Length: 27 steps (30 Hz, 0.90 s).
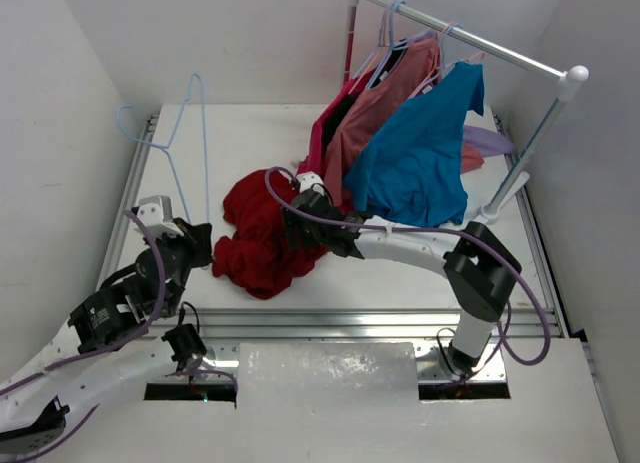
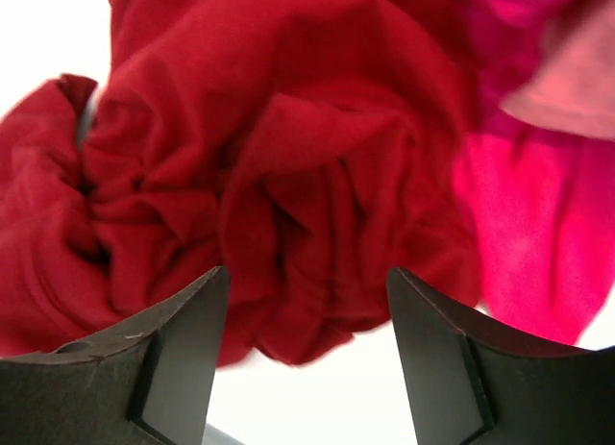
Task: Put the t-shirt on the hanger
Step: Pick up the T-shirt from the center of the board.
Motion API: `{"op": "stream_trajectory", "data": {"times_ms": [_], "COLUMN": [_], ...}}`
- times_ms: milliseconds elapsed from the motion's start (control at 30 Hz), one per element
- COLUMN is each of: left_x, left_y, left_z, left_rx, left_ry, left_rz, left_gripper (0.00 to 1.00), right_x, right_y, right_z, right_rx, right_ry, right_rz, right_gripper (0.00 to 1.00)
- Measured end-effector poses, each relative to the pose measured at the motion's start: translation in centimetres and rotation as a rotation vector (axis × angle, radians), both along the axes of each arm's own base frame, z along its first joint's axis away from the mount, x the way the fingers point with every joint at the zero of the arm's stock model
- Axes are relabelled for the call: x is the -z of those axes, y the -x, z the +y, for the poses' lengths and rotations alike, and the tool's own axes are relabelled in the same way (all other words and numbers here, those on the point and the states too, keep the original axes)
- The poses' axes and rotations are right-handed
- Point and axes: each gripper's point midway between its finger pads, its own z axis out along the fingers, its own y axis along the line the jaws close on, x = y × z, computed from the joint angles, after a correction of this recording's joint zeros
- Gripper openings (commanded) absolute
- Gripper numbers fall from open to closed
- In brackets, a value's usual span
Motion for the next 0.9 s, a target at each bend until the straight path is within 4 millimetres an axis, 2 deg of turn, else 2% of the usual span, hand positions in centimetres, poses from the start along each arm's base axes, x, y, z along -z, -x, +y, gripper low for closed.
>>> {"op": "stream_trajectory", "data": {"times_ms": [200,300,333,367,433,500,533,633,767,900], "left_x": [0.4,0.4,0.4,0.4,0.4,0.3,0.2,0.3,0.3,0.3], "left_y": [0.0,0.0,0.0,0.0,0.0,-0.1,-0.1,0.0,0.3,1.5], "left_z": [-0.8,-1.0,-1.0,-1.1,-1.1,-1.2,-1.3,-1.5,-2.6,-4.4], "left_rx": [0.045,0.056,0.057,0.059,0.062,0.067,0.069,0.081,0.139,0.245], "left_ry": [-0.015,-0.018,-0.018,-0.017,-0.014,-0.012,-0.01,-0.008,0.021,0.119], "left_rz": [0.006,0.007,0.006,0.006,0.004,0.002,0.001,0.002,0.012,0.028], "left_gripper": [0.0,0.0,0.0,0.0,0.0,0.0,0.0,0.0,0.0,0.0], "right_x": [1.0,1.9,2.1,2.4,3.0,3.4,3.5,3.3,2.3,-0.8], "right_y": [-1.0,-1.3,-1.4,-1.5,-1.8,-1.9,-2.0,-2.1,-1.2,-1.0], "right_z": [3.8,4.7,4.8,4.9,4.7,4.2,4.0,3.0,-0.6,-5.2], "right_rx": [-0.017,-0.017,-0.015,-0.016,-0.011,-0.003,0.003,0.015,0.034,0.066], "right_ry": [-0.026,-0.009,0.001,0.012,0.036,0.061,0.071,0.088,0.113,0.052], "right_rz": [0.017,0.021,0.022,0.021,0.017,0.013,0.007,-0.021,-0.039,-0.072], "right_gripper": [0.58,0.51,0.45,0.34,0.28,0.04,0.0,0.0,0.0,0.0]}}
